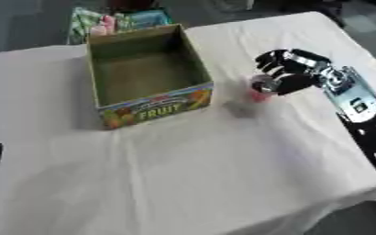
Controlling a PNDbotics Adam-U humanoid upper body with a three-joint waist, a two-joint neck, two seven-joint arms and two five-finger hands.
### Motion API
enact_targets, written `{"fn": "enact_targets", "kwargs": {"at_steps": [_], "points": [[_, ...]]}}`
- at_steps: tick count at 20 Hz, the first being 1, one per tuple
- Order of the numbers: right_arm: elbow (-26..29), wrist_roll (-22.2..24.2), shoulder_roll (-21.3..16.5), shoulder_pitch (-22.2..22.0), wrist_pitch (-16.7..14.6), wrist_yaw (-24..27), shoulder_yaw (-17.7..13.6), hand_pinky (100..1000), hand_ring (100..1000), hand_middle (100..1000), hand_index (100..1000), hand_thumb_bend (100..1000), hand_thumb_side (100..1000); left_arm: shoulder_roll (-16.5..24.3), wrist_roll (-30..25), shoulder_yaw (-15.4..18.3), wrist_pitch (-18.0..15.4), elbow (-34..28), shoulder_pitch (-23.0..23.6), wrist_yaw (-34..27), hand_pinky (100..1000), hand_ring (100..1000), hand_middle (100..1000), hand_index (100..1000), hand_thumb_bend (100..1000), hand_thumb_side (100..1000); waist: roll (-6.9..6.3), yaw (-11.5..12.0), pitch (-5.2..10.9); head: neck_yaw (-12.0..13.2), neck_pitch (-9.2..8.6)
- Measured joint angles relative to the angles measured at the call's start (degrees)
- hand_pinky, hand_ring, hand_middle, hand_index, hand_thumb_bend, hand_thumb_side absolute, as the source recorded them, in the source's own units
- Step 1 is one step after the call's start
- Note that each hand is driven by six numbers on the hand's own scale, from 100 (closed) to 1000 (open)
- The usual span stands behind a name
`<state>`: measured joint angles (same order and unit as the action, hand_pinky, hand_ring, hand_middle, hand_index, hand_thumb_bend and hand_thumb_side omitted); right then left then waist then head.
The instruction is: Pick up objects on the table and place them in the box.
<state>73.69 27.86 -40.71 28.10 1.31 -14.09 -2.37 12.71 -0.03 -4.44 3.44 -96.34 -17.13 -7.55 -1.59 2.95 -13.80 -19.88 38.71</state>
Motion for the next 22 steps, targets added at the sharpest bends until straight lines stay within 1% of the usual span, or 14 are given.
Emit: {"fn": "enact_targets", "kwargs": {"at_steps": [4, 6, 7, 8, 10, 11, 13, 14, 17, 18, 19, 20, 22], "points": [[0.0, 3.9, 0.0, 0.1, -1.2, -5.5, 0.3, 812, 863, 791, 874, 294, 247, 0.0, 0.0, 0.0, 0.0, 0.0, 0.0, 0.0, 581, 578, 623, 747, 401, 100, -0.01, 0.1, 0.0, 0.0, 0.0], [0.0, 5.6, 0.0, 0.1, -1.9, -8.3, 0.3, 817, 862, 786, 867, 236, 243, 0.0, 0.0, 0.0, 0.0, 0.0, 0.0, 0.0, 581, 578, 623, 747, 401, 100, -0.01, 0.1, 0.0, 0.0, 0.0], [0.0, 6.3, 0.0, 0.2, -2.2, -9.7, 0.3, 817, 854, 762, 850, 157, 224, 0.0, 0.0, 0.0, 0.0, 0.0, 0.0, 0.0, 581, 578, 623, 747, 400, 100, -0.01, 0.1, 0.0, 0.0, 0.0], [0.0, 6.8, 0.0, 0.2, -2.5, -11.1, 0.3, 815, 847, 750, 840, 100, 205, 0.0, 0.0, 0.0, 0.0, 0.0, 0.0, 0.0, 581, 578, 623, 747, 400, 100, -0.01, 0.1, 0.0, 0.0, 0.0], [0.0, 7.5, 0.0, 0.4, -2.9, -13.6, 0.3, 812, 831, 714, 804, 100, 151, 0.0, 0.0, 0.0, 0.0, 0.0, 0.0, 0.0, 581, 578, 623, 747, 400, 100, -0.01, 0.1, 0.0, 0.0, 0.0], [0.0, 7.7, 0.0, 0.6, -3.1, -14.6, 0.3, 806, 816, 681, 776, 100, 101, 0.0, 0.0, 0.0, 0.0, 0.0, 0.0, 0.0, 581, 578, 623, 747, 399, 100, -0.01, 0.1, 0.01, 0.0, 0.0], [0.0, 7.9, 0.0, 0.6, -3.4, -16.3, 0.2, 797, 794, 615, 723, 100, 100, 0.0, 0.0, 0.0, 0.0, 0.0, 0.0, 0.0, 581, 578, 623, 747, 399, 100, -0.01, 0.1, 0.03, 0.0, 0.0], [0.0, 7.8, 0.0, 0.7, -3.5, -17.0, 0.2, 788, 777, 574, 682, 100, 100, 0.0, 0.0, 0.0, 0.0, 0.0, 0.0, 0.0, 581, 578, 623, 747, 399, 100, -0.01, 0.1, 0.05, 0.0, 0.0], [0.0, 7.1, 0.0, 0.8, -4.0, -18.6, 0.2, 748, 712, 432, 527, 100, 100, 0.0, 0.0, 0.0, 0.0, 0.0, 0.0, 0.0, 581, 578, 623, 747, 398, 100, -0.01, 0.2, 0.05, 0.1, 0.0], [0.1, 6.5, 0.0, 0.9, -4.2, -19.2, 0.2, 722, 679, 378, 467, 100, 170, 0.0, 0.1, 0.0, 0.1, 0.0, 0.0, 0.0, 581, 577, 623, 746, 397, 100, -0.01, 0.2, 0.05, 0.1, 0.0], [0.1, 5.8, 0.0, 1.0, -4.3, -19.7, 0.1, 722, 679, 375, 467, 100, 111, 0.0, 0.1, 0.0, 0.1, 0.0, 0.0, 0.0, 581, 577, 623, 746, 397, 100, -0.01, 0.2, 0.05, 0.1, -0.01], [0.1, 5.0, 0.0, 1.1, -4.4, -20.2, 0.1, 682, 627, 308, 394, 100, 161, 0.0, 0.1, 0.0, 0.1, 0.0, 0.0, 0.0, 581, 577, 623, 746, 396, 100, -0.01, 0.2, 0.05, 0.1, -0.01], [0.2, 3.0, 0.0, 1.2, -4.5, -20.8, -0.1, 640, 580, 253, 335, 100, 186, 0.0, 0.1, 0.0, 0.1, 0.0, 0.0, 0.0, 581, 577, 623, 746, 395, 100, -0.02, 0.2, 0.06, 0.1, -0.01]]}}
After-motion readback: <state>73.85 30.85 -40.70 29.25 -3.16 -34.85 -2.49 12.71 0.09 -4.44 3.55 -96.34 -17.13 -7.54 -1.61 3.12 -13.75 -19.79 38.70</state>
